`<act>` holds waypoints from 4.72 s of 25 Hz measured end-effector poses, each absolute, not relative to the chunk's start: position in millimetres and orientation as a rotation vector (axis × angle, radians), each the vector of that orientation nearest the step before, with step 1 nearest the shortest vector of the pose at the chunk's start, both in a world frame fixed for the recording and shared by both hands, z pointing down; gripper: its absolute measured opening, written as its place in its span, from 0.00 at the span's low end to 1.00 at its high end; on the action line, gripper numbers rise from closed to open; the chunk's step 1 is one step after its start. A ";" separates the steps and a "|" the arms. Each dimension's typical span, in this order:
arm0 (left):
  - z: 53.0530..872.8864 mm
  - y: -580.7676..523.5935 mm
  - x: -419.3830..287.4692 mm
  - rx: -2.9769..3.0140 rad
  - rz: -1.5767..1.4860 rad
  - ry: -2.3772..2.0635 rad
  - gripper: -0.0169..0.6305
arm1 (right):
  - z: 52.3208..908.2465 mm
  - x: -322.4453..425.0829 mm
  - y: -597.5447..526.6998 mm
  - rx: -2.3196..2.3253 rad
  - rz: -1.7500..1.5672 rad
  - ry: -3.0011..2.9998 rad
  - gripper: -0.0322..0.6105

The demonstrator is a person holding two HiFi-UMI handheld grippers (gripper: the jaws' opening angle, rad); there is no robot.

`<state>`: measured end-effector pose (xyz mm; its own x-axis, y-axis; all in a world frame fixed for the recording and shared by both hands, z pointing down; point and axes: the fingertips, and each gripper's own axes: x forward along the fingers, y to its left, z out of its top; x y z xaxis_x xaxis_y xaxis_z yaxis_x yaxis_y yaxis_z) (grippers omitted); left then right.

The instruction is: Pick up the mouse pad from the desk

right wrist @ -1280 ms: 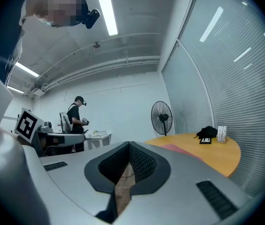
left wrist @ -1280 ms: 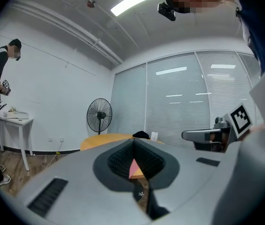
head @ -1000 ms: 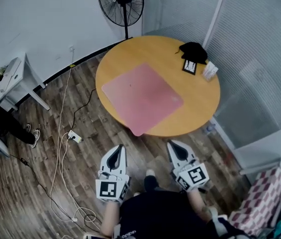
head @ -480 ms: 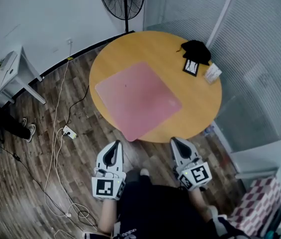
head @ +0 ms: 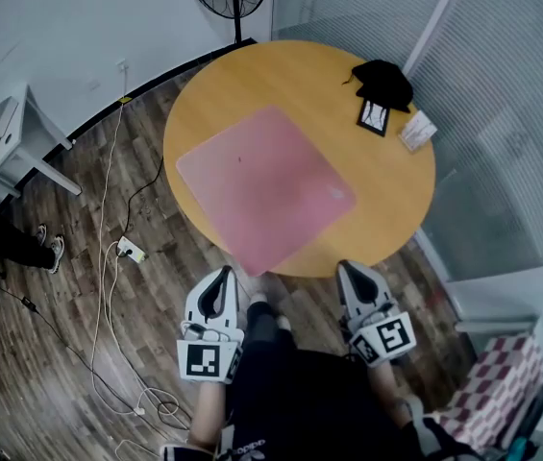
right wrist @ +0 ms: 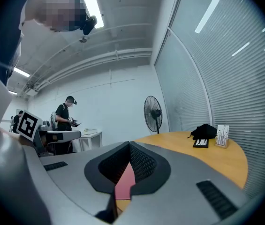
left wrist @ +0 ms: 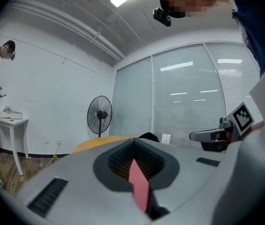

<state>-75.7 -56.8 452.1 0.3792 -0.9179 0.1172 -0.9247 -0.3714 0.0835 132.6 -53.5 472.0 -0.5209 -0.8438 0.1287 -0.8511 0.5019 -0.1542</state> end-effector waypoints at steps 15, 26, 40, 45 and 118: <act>479.5 -131.1 -116.1 2.641 0.316 -1.502 0.03 | 469.5 106.2 -98.4 1.631 0.280 -2.545 0.05; 497.6 -124.3 -106.1 2.536 0.345 -1.471 0.03 | 480.8 112.8 -104.0 1.598 0.325 -2.542 0.05; 512.6 -115.8 -97.8 2.391 0.351 -1.481 0.03 | 486.0 113.0 -113.1 1.485 0.357 -2.560 0.05; 520.5 -115.4 -105.2 2.363 0.353 -1.488 0.03 | 492.5 107.1 -113.1 1.461 0.378 -2.552 0.05; 677.8 -73.6 -28.4 2.110 0.503 -0.523 0.06 | 511.9 82.2 -135.0 1.476 0.425 -2.476 0.05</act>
